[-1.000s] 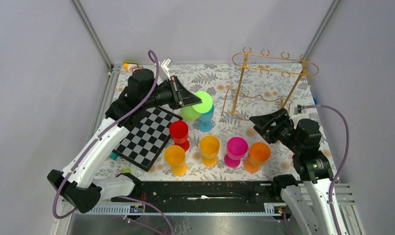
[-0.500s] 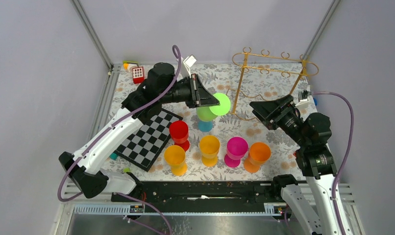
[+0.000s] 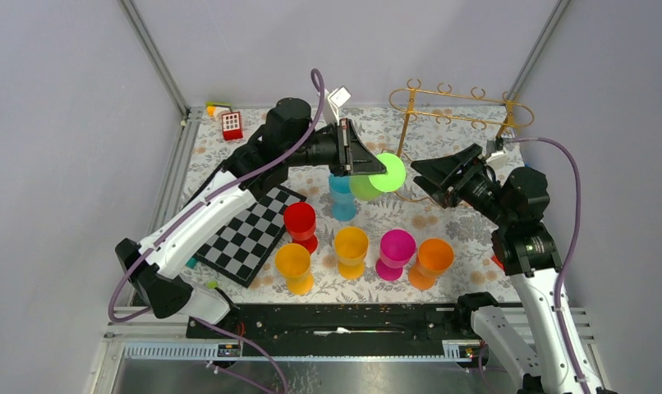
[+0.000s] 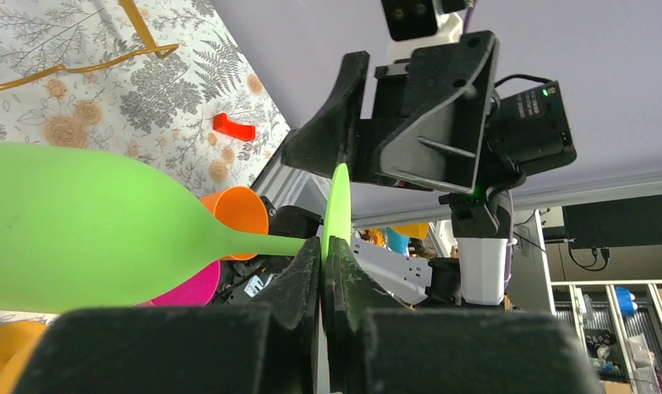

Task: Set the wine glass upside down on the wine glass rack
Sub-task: Turn the wine glass upside down at the wine rack.

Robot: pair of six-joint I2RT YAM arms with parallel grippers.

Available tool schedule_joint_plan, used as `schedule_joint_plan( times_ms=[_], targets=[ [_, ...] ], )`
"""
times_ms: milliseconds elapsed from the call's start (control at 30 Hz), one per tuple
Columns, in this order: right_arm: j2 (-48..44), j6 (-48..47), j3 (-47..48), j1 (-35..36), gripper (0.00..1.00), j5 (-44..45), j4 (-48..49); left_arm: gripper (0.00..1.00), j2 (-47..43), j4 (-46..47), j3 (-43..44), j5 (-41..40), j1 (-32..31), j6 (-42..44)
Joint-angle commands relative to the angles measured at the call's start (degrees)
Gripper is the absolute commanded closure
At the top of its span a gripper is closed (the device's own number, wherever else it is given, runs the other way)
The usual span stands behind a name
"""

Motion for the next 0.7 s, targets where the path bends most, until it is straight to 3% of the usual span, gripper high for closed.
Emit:
schedule_joint_plan(
  times_ms=[0, 100, 200, 667],
  targets=[
    [1.5, 1.5, 3.3, 0.3, 0.28, -5.5, 1.1, 1.00, 0.2, 7.1, 2.1, 2.0, -0.6, -1.7],
    [3.4, 2.1, 3.9, 0.3, 0.31, -8.3, 1.4, 1.00, 1.0, 9.6, 1.4, 2.3, -0.8, -3.3],
    [3.7, 3.3, 3.6, 0.3, 0.44, -9.3, 4.0, 1.00, 2.1, 11.4, 1.4, 2.5, -1.3, -4.9],
    [3.3, 6.7, 2.3, 0.3, 0.70, -13.8, 10.0, 1.00, 4.3, 13.2, 0.9, -0.6, -3.3, -6.7]
  ],
)
